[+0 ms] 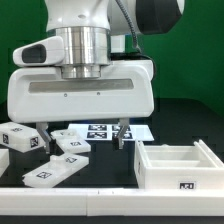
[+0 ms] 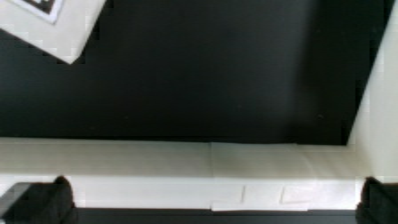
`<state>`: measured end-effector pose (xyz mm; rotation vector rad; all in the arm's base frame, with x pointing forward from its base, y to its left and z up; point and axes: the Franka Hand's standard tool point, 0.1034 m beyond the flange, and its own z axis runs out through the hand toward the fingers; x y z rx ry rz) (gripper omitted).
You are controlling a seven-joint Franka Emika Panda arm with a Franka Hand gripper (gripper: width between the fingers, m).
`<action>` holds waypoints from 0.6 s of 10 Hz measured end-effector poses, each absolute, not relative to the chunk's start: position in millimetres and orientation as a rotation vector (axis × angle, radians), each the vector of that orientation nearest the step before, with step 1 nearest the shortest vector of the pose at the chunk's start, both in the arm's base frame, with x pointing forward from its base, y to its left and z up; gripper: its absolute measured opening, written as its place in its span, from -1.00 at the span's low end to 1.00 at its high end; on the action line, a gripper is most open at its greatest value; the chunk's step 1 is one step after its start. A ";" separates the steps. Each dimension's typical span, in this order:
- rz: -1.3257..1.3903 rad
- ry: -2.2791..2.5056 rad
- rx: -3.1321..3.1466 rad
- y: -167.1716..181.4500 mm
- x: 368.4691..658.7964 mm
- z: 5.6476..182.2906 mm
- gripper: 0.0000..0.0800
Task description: Assemble cabinet
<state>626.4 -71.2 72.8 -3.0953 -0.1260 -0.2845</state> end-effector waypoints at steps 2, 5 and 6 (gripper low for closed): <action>-0.226 -0.346 -3.086 -82.4 615.9 66.2 0.99; -0.079 -0.492 -3.042 -89.0 586.0 48.0 0.99; -0.074 -0.605 -3.034 -91.4 586.4 48.4 0.99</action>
Offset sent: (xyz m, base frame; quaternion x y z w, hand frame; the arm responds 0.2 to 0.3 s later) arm -0.0453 0.0015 -0.0242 0.0815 -0.1136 -0.0860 0.9864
